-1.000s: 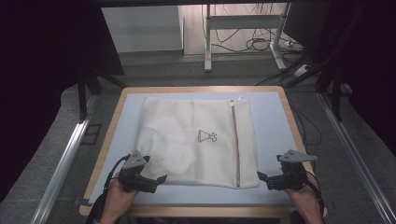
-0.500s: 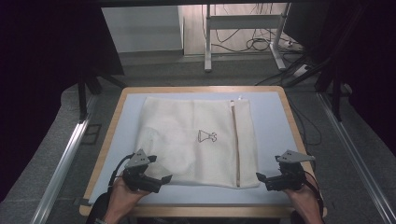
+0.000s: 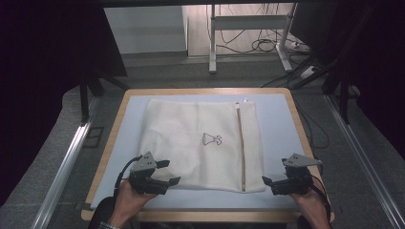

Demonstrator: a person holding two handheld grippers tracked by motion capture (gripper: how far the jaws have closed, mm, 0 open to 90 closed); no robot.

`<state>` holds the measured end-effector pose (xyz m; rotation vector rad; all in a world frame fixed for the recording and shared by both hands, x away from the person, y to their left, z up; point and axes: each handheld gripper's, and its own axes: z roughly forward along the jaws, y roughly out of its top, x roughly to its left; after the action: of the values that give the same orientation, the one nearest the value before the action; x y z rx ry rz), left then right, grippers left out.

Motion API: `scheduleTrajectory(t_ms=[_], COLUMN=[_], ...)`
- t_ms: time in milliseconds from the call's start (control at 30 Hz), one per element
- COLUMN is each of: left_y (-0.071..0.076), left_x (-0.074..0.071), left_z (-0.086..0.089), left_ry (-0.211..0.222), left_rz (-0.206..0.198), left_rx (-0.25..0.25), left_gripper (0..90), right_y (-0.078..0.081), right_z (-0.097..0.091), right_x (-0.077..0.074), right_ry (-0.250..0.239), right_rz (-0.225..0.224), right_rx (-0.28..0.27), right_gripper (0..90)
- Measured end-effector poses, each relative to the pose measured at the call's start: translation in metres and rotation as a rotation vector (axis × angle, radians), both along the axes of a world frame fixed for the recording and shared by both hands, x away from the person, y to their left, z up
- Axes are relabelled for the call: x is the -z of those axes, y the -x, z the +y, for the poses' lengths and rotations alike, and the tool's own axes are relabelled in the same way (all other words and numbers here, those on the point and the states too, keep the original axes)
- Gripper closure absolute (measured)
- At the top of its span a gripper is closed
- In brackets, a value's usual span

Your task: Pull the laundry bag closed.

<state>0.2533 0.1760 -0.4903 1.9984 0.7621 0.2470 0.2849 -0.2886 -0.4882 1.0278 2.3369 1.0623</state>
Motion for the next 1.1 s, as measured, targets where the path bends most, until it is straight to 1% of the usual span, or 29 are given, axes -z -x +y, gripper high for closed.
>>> scheduleTrajectory(t_ms=[133, 200, 367, 400, 533, 633, 800, 900, 933, 967, 1033, 1100], left_y=[-0.002, -0.002, -0.003, -0.004, -0.005, -0.005, -0.008, -0.008, -0.008, -0.009, -0.009, -0.01], left_x=[0.0, -0.001, -0.001, -0.001, -0.001, -0.002, -0.002, -0.003, -0.003, -0.002, -0.002, -0.001], left_z=[-0.004, -0.006, -0.01, -0.012, -0.017, -0.023, -0.032, -0.036, -0.037, -0.041, -0.043, -0.047], left_ry=[-0.002, 0.003, 0.011, 0.011, 0.0, -0.003, -0.006, -0.016, -0.024, -0.033, -0.04, -0.051], left_rz=[-0.003, -0.006, -0.004, 0.002, 0.008, -0.002, -0.007, -0.015, -0.018, -0.021, -0.026, -0.038], left_rx=[0.014, 0.023, 0.037, 0.041, 0.059, 0.073, 0.092, 0.097, 0.098, 0.099, 0.097, 0.096], left_gripper=[30.0, 32.9, 35.2, 35.4, 37.8, 39.8, 44.5, 49.3, 49.3, 52.7, 55.5, 57.7], right_y=[0.001, 0.001, 0.001, 0.001, 0.0, 0.0, 0.0, 0.0, 0.0, 0.0, 0.0, 0.0], right_z=[0.0, 0.001, 0.001, 0.001, 0.001, 0.002, 0.002, 0.002, 0.002, 0.002, 0.002, 0.002], right_x=[-0.001, -0.001, -0.001, -0.001, -0.001, -0.001, -0.001, -0.001, -0.001, -0.001, -0.001, -0.001], right_ry=[0.008, 0.008, 0.011, 0.012, 0.011, 0.014, 0.016, 0.017, 0.018, 0.02, 0.019, 0.019], right_rz=[-0.013, -0.022, -0.021, -0.021, -0.026, -0.023, -0.025, -0.026, -0.027, -0.026, -0.026, -0.025], right_rx=[0.002, 0.001, 0.0, 0.001, -0.001, -0.001, -0.002, -0.001, 0.0, 0.0, 0.0, 0.001], right_gripper=[0.0, 0.0, 0.0, 0.0, 0.0, 0.0, 0.0, 0.0, 0.0, 0.0, 0.0, 0.0])
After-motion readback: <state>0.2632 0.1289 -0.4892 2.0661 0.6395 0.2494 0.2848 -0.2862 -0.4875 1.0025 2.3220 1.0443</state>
